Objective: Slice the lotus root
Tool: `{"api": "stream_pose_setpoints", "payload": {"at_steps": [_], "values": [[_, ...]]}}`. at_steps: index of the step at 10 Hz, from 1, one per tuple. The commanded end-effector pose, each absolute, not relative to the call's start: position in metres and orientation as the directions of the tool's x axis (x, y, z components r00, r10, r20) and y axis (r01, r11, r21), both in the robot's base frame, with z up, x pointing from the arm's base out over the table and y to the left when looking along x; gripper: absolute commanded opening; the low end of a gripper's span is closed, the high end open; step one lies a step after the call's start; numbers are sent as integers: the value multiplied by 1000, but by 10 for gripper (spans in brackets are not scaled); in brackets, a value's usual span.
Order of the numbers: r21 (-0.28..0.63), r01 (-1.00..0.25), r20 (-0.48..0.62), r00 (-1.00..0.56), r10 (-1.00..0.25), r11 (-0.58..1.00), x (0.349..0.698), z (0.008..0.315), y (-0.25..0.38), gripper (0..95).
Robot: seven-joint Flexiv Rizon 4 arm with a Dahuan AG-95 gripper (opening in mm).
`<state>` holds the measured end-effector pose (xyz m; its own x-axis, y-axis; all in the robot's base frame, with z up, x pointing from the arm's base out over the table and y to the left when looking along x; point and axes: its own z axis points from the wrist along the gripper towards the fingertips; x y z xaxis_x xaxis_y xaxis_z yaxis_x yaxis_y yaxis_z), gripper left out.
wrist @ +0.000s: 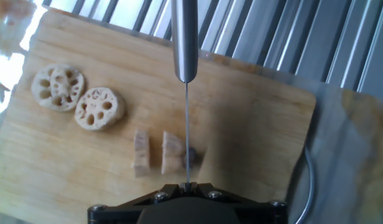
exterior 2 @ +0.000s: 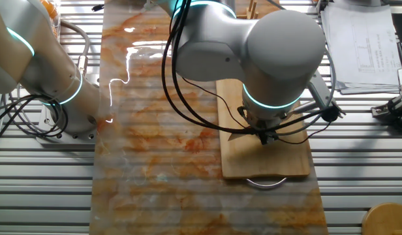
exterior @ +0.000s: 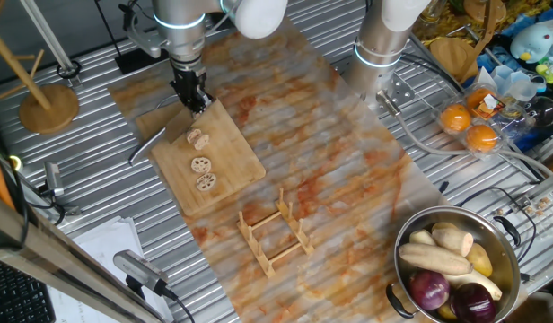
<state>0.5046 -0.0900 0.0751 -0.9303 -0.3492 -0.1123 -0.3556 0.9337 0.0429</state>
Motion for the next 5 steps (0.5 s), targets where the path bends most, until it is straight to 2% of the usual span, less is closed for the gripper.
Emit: {"api": "stream_pose_setpoints", "payload": {"at_steps": [1,5], "values": [[76,-332,-113,-940,-322,940,506,74,-89,0],[116,-296,-124,-951,-282,948,505,76,-88,0]]}}
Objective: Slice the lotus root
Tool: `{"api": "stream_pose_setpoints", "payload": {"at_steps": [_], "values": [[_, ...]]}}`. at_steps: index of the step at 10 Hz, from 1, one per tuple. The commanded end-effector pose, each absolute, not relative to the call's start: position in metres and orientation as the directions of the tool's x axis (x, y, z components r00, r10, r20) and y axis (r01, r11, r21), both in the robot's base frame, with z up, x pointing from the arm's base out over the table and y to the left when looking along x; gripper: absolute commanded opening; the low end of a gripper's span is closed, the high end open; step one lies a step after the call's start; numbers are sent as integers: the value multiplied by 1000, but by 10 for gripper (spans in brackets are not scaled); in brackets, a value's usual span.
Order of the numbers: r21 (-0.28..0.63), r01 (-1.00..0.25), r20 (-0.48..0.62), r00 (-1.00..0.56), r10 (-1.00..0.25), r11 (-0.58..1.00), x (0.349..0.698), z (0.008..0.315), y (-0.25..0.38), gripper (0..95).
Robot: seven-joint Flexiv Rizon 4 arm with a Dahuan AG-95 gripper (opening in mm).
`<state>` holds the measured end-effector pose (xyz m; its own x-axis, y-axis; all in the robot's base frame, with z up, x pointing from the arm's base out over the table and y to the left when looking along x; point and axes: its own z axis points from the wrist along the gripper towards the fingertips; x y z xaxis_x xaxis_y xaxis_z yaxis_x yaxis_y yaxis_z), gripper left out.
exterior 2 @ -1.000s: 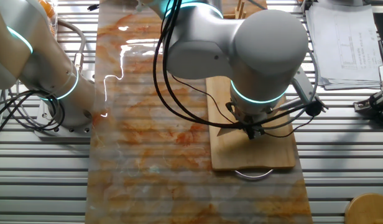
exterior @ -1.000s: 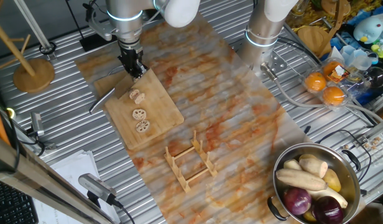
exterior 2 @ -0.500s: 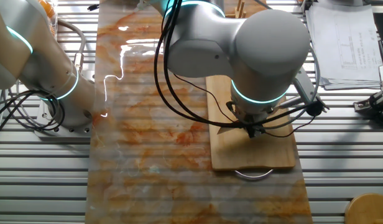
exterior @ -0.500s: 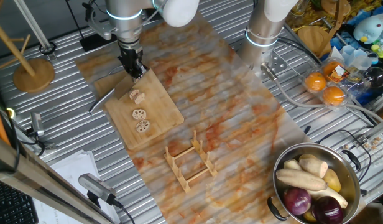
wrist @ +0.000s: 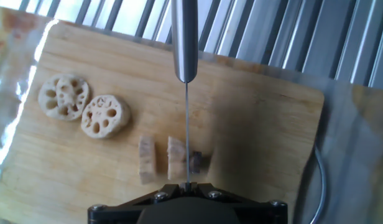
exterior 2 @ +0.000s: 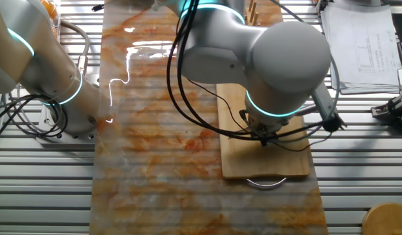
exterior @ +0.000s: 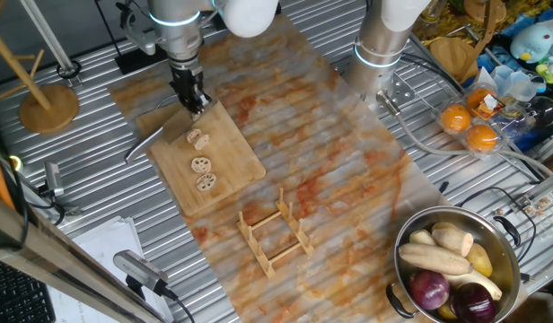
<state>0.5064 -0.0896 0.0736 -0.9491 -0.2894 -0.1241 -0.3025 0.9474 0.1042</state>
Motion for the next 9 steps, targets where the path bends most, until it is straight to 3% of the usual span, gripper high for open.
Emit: {"api": "stream_pose_setpoints", "payload": {"at_steps": [1,9], "values": [[121,-293,-125,-952,-278,948,505,78,-88,0],[130,-289,-125,-954,-274,948,504,69,-84,0]]}}
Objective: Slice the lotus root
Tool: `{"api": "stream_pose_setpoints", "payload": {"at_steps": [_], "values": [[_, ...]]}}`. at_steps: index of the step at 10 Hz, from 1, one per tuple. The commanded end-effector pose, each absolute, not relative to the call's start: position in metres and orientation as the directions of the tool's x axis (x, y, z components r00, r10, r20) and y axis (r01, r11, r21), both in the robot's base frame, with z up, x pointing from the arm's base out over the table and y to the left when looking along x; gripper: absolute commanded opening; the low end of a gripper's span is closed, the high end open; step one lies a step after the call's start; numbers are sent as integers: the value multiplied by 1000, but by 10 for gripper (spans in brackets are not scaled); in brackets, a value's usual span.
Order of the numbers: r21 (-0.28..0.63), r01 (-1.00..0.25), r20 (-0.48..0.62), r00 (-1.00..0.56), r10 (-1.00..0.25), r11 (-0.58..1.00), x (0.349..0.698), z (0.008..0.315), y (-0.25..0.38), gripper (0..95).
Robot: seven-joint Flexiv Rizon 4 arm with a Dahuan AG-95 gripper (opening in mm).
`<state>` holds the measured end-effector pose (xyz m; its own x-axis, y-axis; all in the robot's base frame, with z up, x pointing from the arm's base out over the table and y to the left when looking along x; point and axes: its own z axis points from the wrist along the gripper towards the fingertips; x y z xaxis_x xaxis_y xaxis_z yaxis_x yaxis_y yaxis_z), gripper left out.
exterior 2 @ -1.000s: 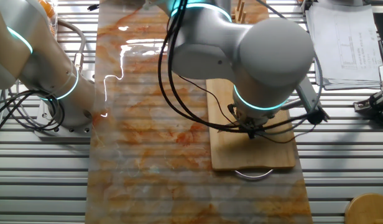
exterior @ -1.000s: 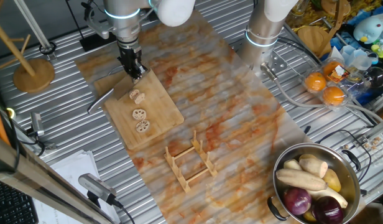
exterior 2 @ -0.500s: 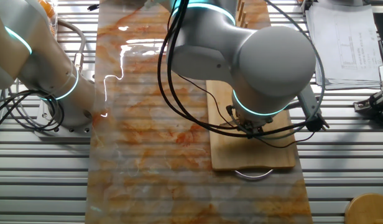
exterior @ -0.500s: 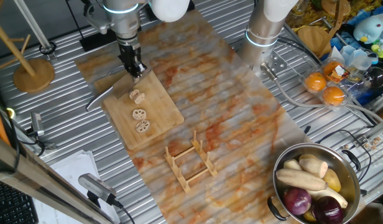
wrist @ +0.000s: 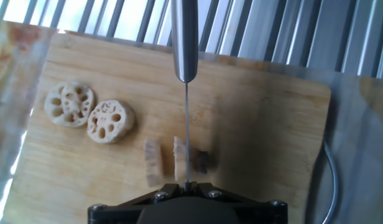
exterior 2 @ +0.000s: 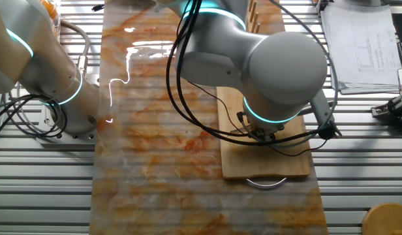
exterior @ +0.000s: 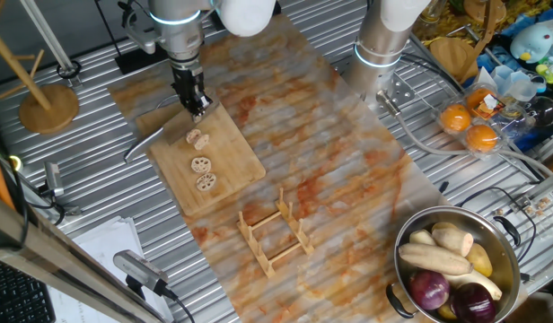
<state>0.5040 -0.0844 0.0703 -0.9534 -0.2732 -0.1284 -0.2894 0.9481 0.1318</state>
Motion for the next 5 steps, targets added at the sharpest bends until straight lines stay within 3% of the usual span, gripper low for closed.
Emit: {"api": "stream_pose_setpoints", "payload": {"at_steps": [1,5], "values": [[128,-290,-125,-953,-274,948,505,66,-84,0],[145,-266,-112,-961,-252,953,506,61,-85,0]]}}
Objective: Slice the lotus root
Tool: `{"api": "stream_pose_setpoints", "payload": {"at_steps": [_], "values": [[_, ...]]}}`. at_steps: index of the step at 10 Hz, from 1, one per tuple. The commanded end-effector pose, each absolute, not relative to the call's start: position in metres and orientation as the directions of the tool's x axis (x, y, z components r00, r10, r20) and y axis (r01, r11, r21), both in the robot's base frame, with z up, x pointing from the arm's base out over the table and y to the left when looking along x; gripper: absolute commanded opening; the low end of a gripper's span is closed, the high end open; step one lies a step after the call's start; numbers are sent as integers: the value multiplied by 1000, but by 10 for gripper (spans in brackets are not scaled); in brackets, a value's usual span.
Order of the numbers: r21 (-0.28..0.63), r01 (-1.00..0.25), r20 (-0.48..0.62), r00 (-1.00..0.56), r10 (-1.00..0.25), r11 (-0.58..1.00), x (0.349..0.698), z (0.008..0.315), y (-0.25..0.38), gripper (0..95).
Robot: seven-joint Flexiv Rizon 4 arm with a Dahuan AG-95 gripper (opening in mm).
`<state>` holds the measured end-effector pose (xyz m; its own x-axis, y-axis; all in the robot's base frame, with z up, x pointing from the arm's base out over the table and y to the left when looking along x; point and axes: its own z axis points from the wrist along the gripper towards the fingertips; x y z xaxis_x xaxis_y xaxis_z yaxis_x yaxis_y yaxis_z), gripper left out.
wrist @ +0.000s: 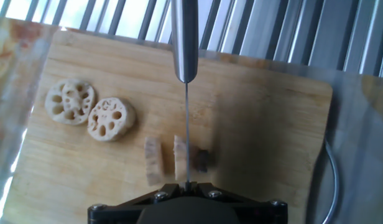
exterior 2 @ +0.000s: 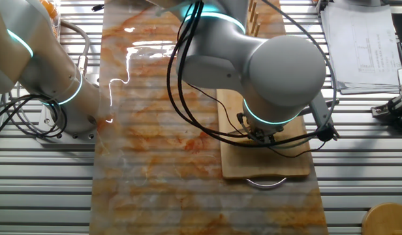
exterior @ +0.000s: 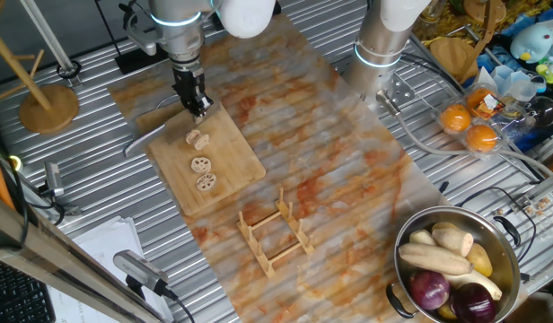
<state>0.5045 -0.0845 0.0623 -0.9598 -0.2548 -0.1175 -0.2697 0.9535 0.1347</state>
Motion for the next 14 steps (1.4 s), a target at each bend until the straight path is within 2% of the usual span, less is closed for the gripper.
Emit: {"api": "stream_pose_setpoints", "payload": {"at_steps": [1,7,10,14], "values": [[147,-262,-111,-962,-248,954,506,61,-85,0],[173,-226,-106,-972,-210,959,510,52,-82,0],[161,-225,-94,-973,-212,961,506,69,-79,0],[156,-209,-105,-975,-194,965,503,74,-78,0]]}}
